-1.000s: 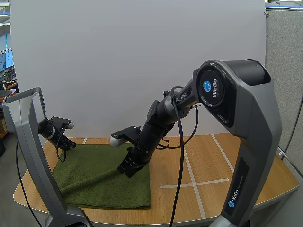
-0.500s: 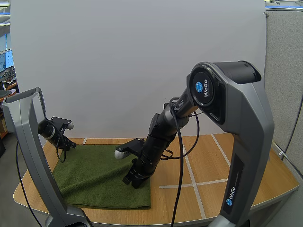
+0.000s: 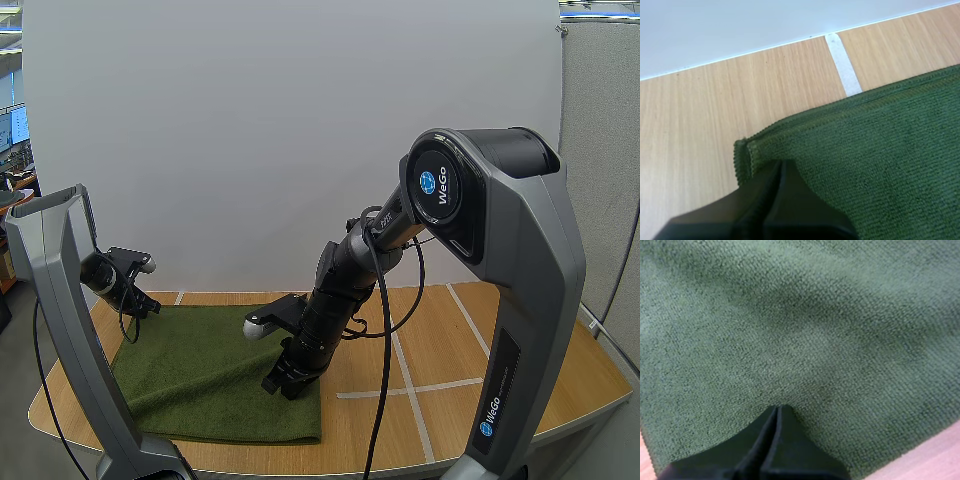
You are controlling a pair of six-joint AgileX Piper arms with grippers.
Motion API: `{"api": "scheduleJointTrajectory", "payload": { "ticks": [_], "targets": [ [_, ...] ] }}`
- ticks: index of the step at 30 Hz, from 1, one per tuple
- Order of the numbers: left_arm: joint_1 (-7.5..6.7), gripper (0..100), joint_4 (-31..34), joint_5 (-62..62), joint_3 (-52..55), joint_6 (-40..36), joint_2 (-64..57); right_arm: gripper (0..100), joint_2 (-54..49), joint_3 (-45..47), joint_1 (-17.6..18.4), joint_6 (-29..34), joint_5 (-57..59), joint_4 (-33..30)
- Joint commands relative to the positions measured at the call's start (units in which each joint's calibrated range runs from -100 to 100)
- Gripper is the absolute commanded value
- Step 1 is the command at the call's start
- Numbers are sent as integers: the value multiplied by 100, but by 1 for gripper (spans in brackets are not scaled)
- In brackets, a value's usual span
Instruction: Fold the towel
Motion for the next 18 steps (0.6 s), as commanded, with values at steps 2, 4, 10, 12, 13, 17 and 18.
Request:
{"api": "scheduleJointTrajectory", "payload": {
  "ticks": [2, 4, 10, 12, 13, 17, 18],
  "targets": [
    [-26, 0, -5, -70, -18, -57, 4, 0, 68, 180, -4, 60, 422, -538],
    [-26, 0, -5, -119, -18, -57, 4, 0, 68, 180, -4, 98, 496, -571],
    [-26, 0, -5, -266, -18, -57, 4, 0, 68, 180, -4, 161, 702, -626],
    [-26, 0, -5, -316, -18, -57, 4, 0, 68, 180, -4, 203, 702, -680],
    [-26, 0, -5, -328, -18, -57, 4, 0, 68, 180, -4, 245, 702, -702],
    [-26, 0, -18, -433, -18, -57, 4, 0, 40, 180, -4, 270, 599, -687],
    [-26, 0, -73, -450, -18, -57, 4, 0, 5, 180, -4, 270, 499, -659]
  ]
}}
